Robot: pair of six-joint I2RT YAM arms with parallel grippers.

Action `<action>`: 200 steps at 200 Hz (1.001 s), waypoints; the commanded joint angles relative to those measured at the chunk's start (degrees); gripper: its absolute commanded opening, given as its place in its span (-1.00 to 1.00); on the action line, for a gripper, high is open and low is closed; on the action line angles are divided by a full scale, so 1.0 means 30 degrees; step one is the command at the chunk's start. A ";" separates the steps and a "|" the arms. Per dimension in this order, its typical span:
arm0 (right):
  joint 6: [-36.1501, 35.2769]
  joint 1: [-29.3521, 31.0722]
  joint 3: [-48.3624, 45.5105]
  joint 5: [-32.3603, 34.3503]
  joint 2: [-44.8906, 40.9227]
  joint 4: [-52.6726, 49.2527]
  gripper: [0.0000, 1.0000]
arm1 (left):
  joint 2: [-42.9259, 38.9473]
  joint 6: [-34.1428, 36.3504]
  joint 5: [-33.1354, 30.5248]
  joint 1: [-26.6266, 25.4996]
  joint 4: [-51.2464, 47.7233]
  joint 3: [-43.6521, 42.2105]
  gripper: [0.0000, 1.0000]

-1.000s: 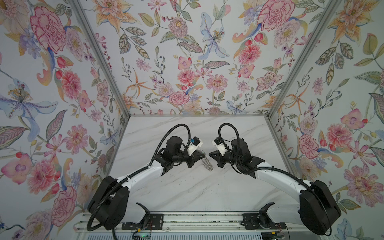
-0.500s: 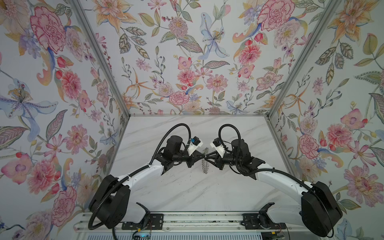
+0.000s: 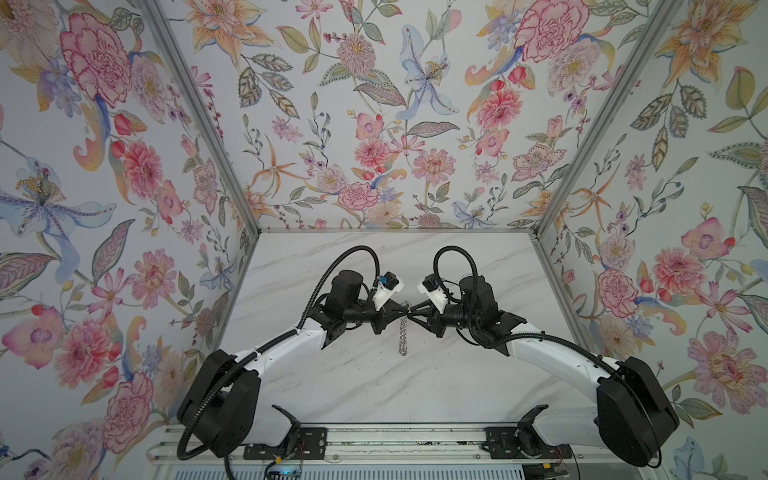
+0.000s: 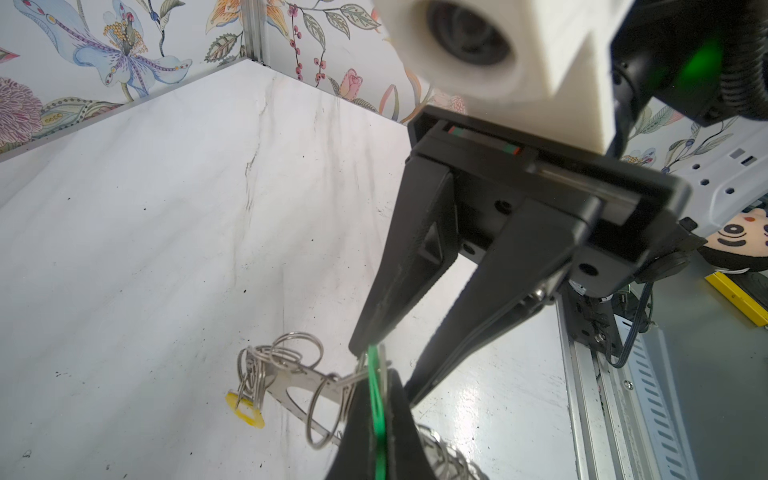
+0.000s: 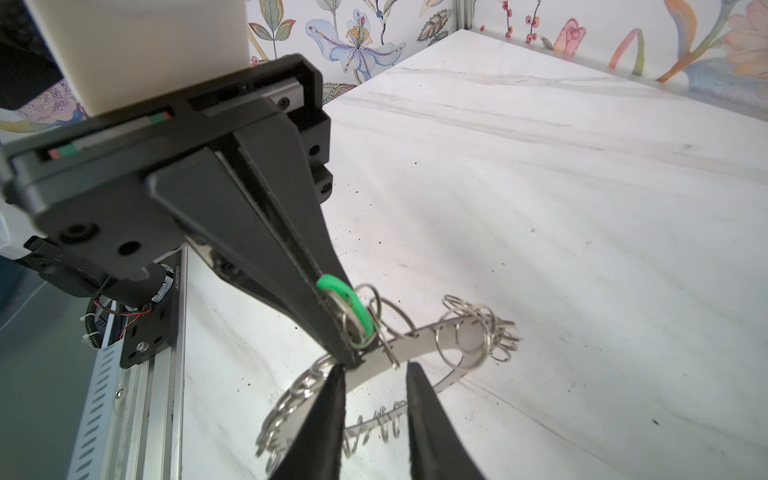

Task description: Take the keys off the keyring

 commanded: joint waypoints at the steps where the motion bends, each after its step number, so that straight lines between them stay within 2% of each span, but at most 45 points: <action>1: -0.0537 0.0050 0.0487 0.1008 -0.0008 0.0993 -0.46 | -0.0544 0.0211 0.1011 -0.0004 -0.0011 0.0623 -1.00; 19: -0.0607 0.0051 0.0470 0.1253 0.0173 0.1085 -0.40 | -0.0450 0.0214 0.1187 -0.0004 -0.0167 0.0736 -1.00; 65: -0.0320 0.0004 0.0295 0.1030 0.0913 0.1633 -0.40 | -0.0056 0.0160 0.0865 0.0003 -0.0137 0.0667 -1.00; 126: 0.0366 -0.0037 -0.0993 0.1503 0.1358 0.2222 -0.41 | 0.1594 -0.0208 0.0817 0.0015 0.2184 -0.1117 -1.00; 200: 0.0573 -0.0667 -0.1149 0.1202 0.1712 0.2446 -0.41 | 0.0551 -0.0430 0.0382 0.0348 0.2817 -0.3130 -1.00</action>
